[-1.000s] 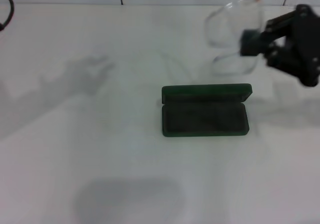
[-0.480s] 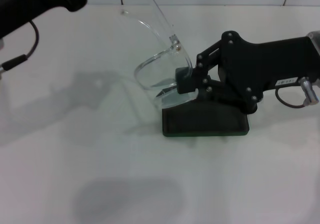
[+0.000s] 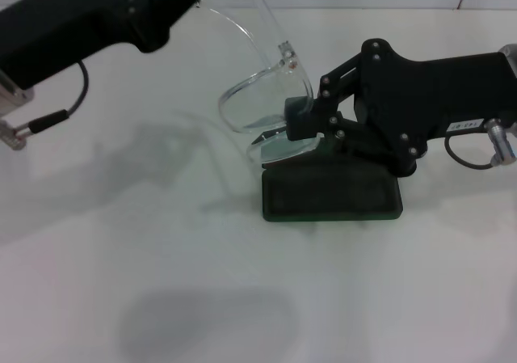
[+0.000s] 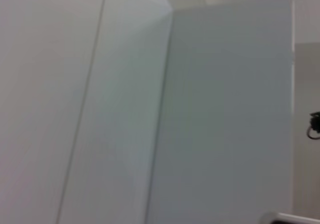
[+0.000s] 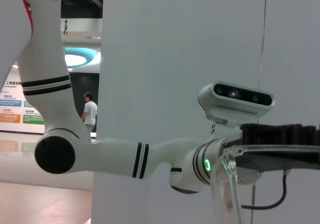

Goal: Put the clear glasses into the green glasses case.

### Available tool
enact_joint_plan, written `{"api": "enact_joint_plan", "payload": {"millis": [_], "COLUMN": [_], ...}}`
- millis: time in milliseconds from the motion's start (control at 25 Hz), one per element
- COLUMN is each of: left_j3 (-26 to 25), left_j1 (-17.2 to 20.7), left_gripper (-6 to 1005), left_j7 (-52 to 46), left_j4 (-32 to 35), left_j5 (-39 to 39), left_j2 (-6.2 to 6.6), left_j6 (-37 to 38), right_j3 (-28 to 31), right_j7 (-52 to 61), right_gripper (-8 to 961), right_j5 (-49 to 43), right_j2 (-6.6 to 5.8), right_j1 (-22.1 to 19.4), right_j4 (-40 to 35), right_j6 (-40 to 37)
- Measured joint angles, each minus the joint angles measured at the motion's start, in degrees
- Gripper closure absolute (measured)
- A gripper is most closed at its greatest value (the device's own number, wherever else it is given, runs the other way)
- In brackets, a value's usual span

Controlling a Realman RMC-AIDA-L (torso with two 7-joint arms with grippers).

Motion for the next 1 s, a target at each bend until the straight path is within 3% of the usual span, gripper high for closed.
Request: {"api": "enact_joint_plan", "payload": {"millis": [520, 1000], "left_j3": [0.2, -0.2], "left_j1": [-1.2, -4.7], "left_gripper": [894, 895], "left_j7": [-0.5, 0.1], "left_j4": [-2.5, -7.5], "left_j5": [2.8, 6.1], "left_j2": [0.22, 0.52], "left_j6": [3.7, 9.0], "right_j3": [-0.1, -0.1], "right_j7": [-0.9, -1.0], "right_gripper": [895, 894], "right_j5": [0.1, 0.2], "right_j2": [0.12, 0.18], "right_j1": [-0.1, -0.1], "right_j4": [0.2, 0.6], "right_j6": [-0.1, -0.2]}}
